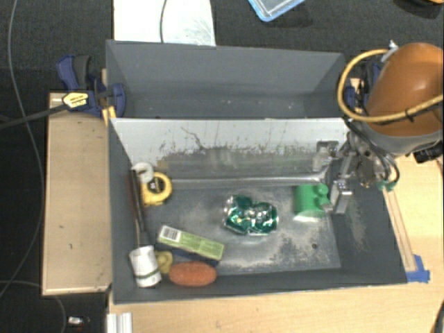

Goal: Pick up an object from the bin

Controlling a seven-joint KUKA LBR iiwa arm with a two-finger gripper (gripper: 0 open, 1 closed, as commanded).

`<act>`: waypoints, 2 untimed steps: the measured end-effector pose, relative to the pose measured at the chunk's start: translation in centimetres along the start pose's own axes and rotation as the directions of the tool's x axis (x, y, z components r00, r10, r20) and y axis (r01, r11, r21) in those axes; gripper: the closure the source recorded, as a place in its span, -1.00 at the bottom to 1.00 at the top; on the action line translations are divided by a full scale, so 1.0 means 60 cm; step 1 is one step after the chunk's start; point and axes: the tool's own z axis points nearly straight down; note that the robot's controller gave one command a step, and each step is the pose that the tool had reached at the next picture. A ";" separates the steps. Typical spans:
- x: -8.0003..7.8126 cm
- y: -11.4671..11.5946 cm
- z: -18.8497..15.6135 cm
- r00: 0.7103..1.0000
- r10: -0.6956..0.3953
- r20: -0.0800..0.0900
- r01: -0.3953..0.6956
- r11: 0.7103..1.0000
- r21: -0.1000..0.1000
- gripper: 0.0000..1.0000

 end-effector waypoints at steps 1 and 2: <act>-0.002 0.001 -0.008 1.000 -0.003 0.008 0.003 1.000 0.001 -1.00; -0.008 0.073 0.106 0.996 -0.086 0.013 0.086 0.996 0.002 -1.00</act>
Offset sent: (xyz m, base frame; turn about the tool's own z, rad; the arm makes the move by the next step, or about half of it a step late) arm 0.0057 0.1025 -0.1580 -0.1904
